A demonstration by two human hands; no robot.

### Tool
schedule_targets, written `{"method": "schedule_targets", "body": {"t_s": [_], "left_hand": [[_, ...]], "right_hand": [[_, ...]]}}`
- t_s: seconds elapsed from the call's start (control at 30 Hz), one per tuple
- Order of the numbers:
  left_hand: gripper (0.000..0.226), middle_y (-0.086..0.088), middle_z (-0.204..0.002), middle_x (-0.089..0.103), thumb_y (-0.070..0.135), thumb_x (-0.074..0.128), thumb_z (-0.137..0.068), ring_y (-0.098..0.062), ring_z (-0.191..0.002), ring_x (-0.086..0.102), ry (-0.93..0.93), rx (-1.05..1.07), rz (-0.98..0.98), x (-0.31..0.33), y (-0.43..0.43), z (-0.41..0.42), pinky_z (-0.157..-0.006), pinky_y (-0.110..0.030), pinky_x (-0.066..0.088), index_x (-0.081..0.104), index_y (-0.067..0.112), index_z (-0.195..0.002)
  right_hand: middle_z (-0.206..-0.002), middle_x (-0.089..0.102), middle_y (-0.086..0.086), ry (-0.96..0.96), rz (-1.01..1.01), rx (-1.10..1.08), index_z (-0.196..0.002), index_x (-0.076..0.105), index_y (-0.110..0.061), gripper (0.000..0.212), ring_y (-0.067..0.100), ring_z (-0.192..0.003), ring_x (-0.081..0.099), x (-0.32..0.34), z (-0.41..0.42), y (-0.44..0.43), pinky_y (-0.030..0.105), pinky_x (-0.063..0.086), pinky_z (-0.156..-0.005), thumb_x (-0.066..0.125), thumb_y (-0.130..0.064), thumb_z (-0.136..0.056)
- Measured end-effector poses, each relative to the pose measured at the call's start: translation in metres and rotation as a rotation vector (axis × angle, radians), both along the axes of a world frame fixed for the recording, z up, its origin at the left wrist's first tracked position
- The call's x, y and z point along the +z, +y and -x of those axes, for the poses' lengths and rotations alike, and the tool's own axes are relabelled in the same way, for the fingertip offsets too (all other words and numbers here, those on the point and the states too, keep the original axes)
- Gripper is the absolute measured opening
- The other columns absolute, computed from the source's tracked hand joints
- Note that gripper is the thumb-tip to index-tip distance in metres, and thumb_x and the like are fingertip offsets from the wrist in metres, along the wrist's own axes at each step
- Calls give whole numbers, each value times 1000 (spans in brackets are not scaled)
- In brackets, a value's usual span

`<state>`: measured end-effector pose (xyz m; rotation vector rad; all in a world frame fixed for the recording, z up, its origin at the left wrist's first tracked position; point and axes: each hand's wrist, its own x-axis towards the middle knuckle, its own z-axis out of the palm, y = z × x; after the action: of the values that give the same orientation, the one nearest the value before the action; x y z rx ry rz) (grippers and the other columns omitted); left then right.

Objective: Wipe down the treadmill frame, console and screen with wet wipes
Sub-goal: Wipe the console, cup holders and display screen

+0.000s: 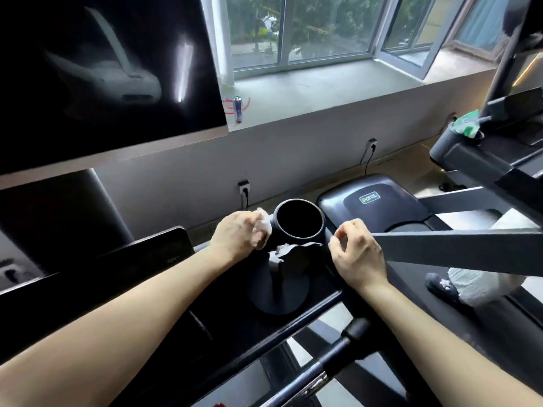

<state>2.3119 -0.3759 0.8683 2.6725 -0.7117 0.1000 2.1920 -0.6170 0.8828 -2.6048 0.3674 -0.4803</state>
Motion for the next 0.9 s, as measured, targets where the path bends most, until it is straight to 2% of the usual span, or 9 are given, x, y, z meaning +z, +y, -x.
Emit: {"method": "schedule_targets", "body": {"t_s": [0.1, 0.23, 0.33, 0.43, 0.6, 0.63, 0.7, 0.8, 0.9], "left_hand": [[38, 3, -108, 72, 32, 66, -81, -23, -103, 63, 301, 80, 29, 5, -9, -8, -89, -36, 51, 66, 24, -119], [34, 0, -112, 68, 33, 63, -89, -23, -107, 62, 493, -16, -144, 15, -19, -29, -94, -40, 49, 59, 18, -119], [35, -2, -120, 64, 33, 60, -95, -24, -112, 60, 650, -125, -244, 20, -21, -42, -97, -39, 46, 50, 18, -124], [38, -7, -122, 63, 38, 55, -99, -27, -108, 58, 667, -117, -319, 28, -21, -38, -86, -36, 43, 47, 14, -127], [41, -13, -117, 66, 42, 46, -102, -32, -93, 58, 589, -64, -644, 45, -9, -28, -77, -31, 41, 61, 5, -115], [44, -13, -116, 65, 43, 47, -102, -32, -94, 58, 617, -70, -647, 49, -10, -27, -76, -31, 40, 60, 4, -120], [43, -9, -102, 63, 40, 56, -98, -28, -84, 56, 717, -65, -493, 51, -18, -31, -67, -31, 39, 56, 2, -119], [36, -6, -78, 58, 25, 68, -78, -17, -65, 52, 867, -129, -197, 50, -31, -39, -56, -27, 41, 56, -3, -98], [38, 1, -88, 62, 17, 68, -84, -7, -74, 58, 884, -112, -150, 52, -32, -36, -60, -19, 44, 54, 7, -118]], "right_hand": [[-105, 55, 2, 41, -57, 80, -96, 59, -15, 10, 28, -95, 59, 8, -36, -2, 39, 48, -80, 62, -25, -93], [-132, 52, 9, 228, -166, 145, -130, 52, -11, 37, 29, -122, 52, 3, -86, 7, 40, 39, -99, 52, -36, -102], [-132, 56, 13, 259, -208, 131, -131, 49, -13, 39, 34, -121, 54, -14, -100, 19, 42, 40, -97, 45, -42, -105], [-126, 59, 10, 231, -183, 100, -125, 50, -16, 38, 35, -115, 57, -18, -99, 21, 41, 40, -91, 40, -47, -105], [-126, 60, 10, 208, -175, 106, -129, 49, -16, 43, 36, -115, 58, -19, -98, 20, 44, 42, -93, 41, -50, -103], [-126, 60, 10, 208, -170, 104, -129, 49, -16, 44, 35, -115, 58, -19, -99, 21, 44, 42, -93, 42, -50, -103], [-124, 60, 10, 208, -155, 97, -128, 49, -16, 43, 35, -114, 58, -18, -99, 23, 43, 43, -92, 43, -50, -102], [-122, 60, 9, 212, -150, 90, -126, 49, -17, 42, 35, -112, 59, -18, -102, 23, 43, 43, -90, 44, -51, -102], [-124, 61, 9, 220, -142, 87, -125, 49, -17, 41, 35, -113, 59, -18, -101, 23, 44, 44, -90, 45, -50, -101]]}}
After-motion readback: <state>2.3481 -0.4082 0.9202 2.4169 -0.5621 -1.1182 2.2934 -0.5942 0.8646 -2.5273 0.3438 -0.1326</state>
